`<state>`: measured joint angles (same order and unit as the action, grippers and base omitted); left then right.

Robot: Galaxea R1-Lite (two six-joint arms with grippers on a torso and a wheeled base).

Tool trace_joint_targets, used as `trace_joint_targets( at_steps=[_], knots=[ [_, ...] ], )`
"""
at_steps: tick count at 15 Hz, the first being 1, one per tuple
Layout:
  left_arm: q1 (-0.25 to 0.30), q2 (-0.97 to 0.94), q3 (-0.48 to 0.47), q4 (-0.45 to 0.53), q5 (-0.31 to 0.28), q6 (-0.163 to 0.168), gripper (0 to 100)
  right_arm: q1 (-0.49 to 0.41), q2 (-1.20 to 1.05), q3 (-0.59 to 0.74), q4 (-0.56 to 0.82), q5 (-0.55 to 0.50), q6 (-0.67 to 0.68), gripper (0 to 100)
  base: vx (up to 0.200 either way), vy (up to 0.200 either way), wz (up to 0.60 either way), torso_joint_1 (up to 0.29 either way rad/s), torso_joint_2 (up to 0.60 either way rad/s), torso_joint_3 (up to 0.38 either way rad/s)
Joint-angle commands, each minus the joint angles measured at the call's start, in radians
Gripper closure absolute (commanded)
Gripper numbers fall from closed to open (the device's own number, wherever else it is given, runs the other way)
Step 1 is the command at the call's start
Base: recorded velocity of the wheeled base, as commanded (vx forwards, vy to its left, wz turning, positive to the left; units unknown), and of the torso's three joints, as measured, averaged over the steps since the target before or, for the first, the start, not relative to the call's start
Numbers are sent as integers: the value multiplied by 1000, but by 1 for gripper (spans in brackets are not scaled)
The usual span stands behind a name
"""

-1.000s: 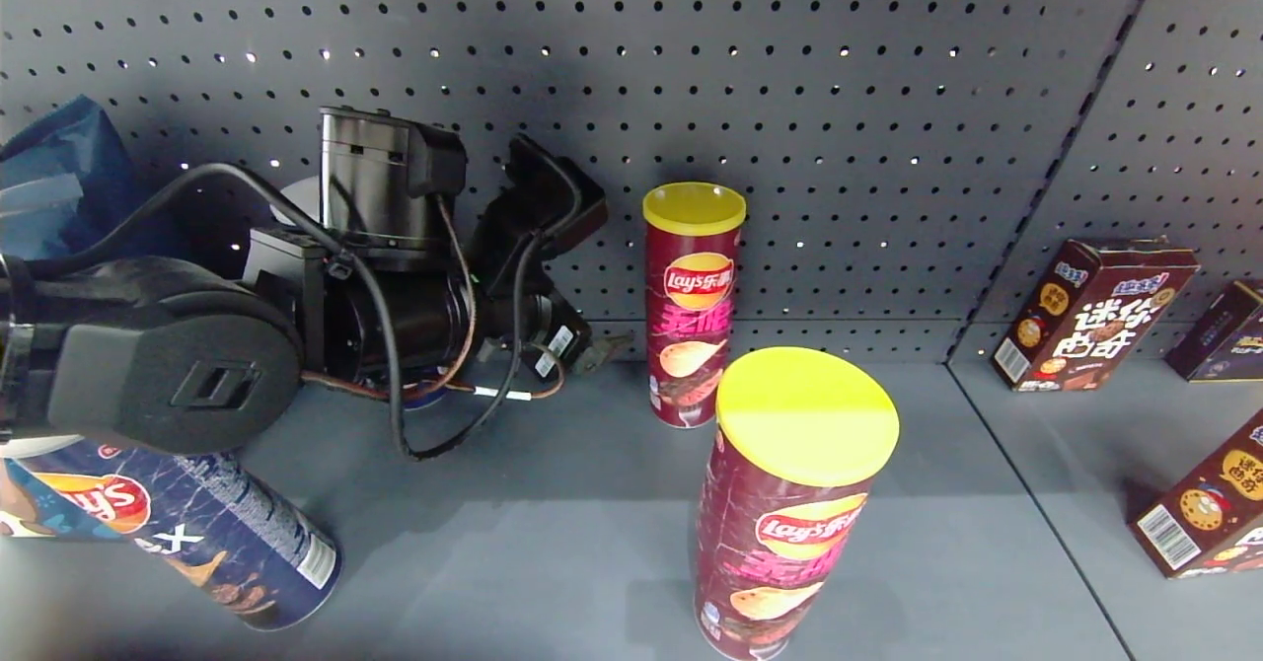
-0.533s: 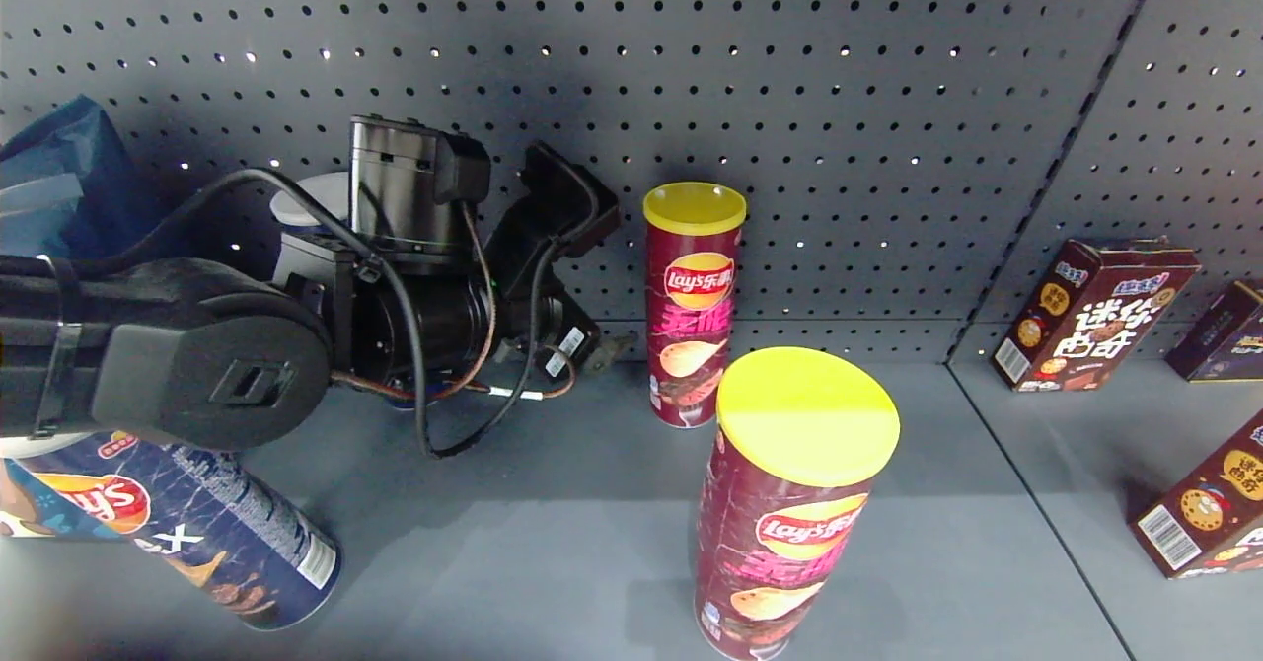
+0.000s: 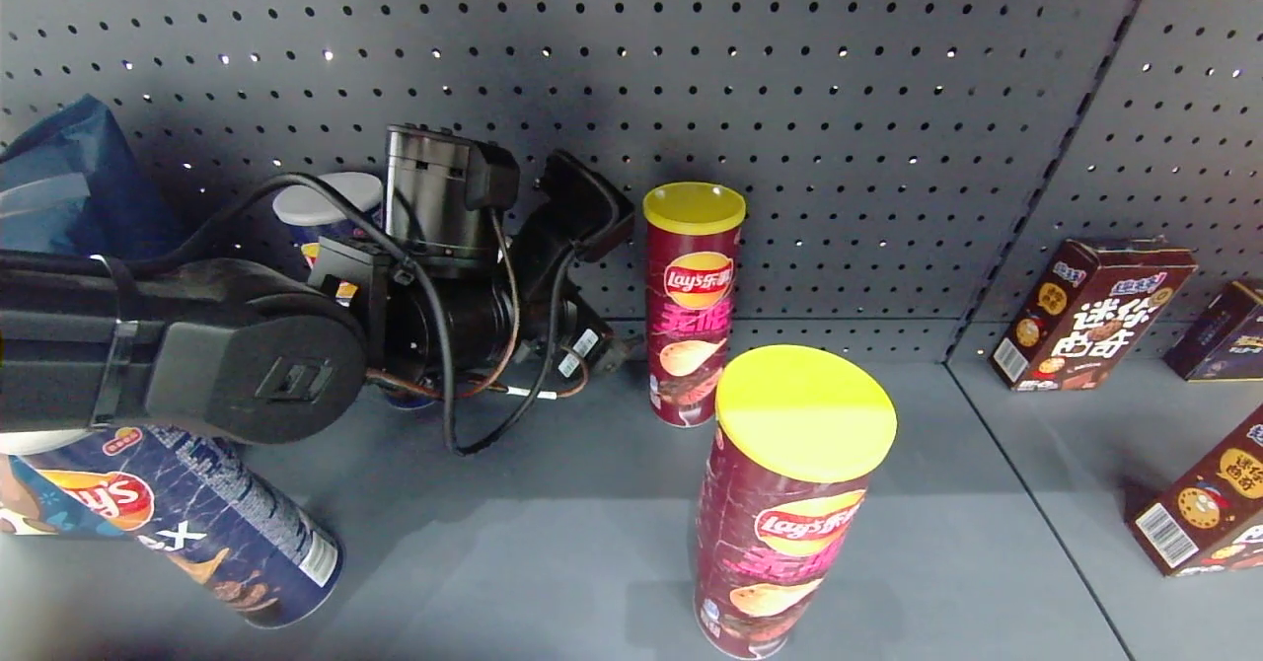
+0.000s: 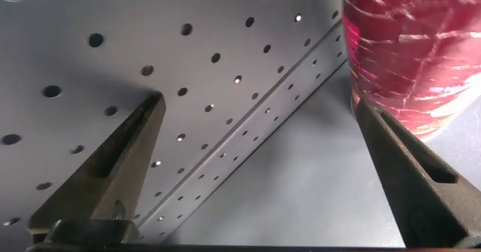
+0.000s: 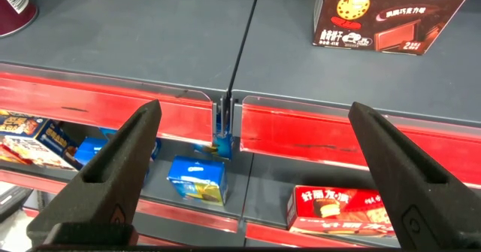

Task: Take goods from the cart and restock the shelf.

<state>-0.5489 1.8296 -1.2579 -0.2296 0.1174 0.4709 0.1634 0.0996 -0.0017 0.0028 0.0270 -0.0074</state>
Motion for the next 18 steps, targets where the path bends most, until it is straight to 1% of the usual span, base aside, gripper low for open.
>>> trace_joint_targets(
  at_steps=[1,14,18],
  knots=[
    [1,10,2,-2,1,0,0,1,2,0,0,1,0,0,0,0,0,0,0,0],
    [0,40,-2,-2,5,-1,0,1,2,0,0,1,0,0,0,0,0,0,0,0],
    [-14,50,-9,-2,5,-5,0,1,2,0,0,1,0,0,0,0,0,0,0,0]
  ],
)
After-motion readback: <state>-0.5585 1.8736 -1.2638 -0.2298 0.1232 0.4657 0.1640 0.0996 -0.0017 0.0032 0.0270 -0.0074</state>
